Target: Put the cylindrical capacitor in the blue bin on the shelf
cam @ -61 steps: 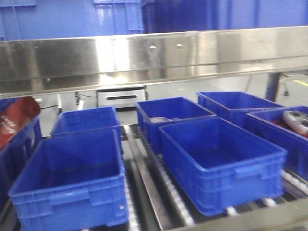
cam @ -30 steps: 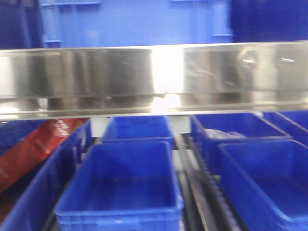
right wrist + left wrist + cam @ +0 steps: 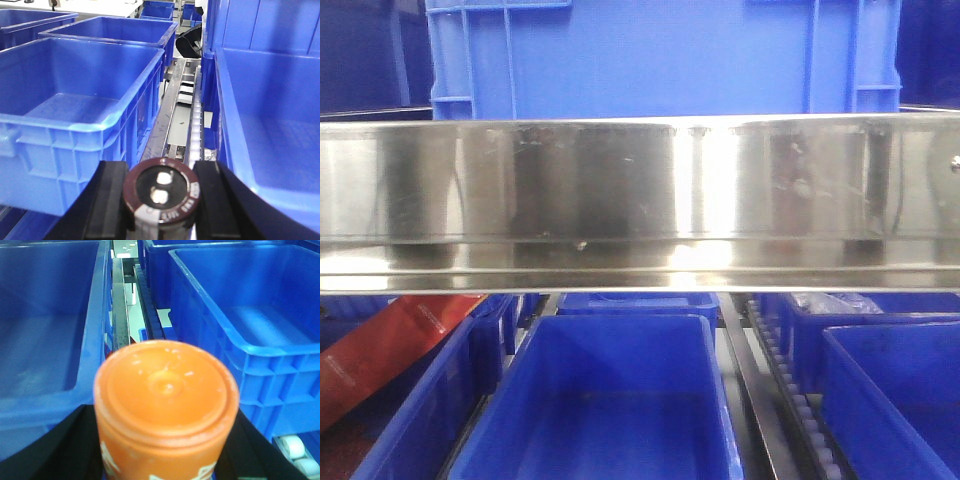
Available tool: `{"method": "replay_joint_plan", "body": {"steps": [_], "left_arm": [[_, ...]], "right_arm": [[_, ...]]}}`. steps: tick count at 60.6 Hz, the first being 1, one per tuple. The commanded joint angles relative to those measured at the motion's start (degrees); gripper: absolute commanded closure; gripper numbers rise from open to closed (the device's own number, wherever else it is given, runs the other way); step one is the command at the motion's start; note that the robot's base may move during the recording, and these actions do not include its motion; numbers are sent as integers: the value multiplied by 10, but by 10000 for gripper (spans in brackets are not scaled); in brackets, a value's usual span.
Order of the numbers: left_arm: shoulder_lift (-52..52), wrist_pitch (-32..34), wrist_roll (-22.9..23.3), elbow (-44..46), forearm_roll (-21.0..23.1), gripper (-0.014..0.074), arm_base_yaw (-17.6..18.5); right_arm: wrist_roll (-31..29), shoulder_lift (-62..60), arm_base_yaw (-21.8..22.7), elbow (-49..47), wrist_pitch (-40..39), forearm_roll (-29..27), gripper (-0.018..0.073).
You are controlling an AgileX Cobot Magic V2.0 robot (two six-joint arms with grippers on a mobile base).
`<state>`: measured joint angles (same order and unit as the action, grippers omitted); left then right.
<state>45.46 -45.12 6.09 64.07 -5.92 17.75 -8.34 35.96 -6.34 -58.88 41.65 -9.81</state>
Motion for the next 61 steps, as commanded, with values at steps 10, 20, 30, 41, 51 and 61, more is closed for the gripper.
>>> {"method": "replay_joint_plan", "body": {"steps": [10,20,30,41,51,61], "left_arm": [[0,11,0,4,1,707,3],[0,11,0,4,1,707,3],[0,11,0,4,1,707,3],[0,11,0,4,1,707,3],[0,11,0,4,1,707,3],[0,11,0,4,1,707,3]], "right_arm": [[-2,0,-1,-5,-14,2,721],[-2,0,-1,-5,-14,2,721],[-2,0,-1,-5,-14,2,721],[-2,0,-1,-5,-14,2,721],[-2,0,-1,-5,-14,2,721],[-2,0,-1,-5,-14,2,721]]}}
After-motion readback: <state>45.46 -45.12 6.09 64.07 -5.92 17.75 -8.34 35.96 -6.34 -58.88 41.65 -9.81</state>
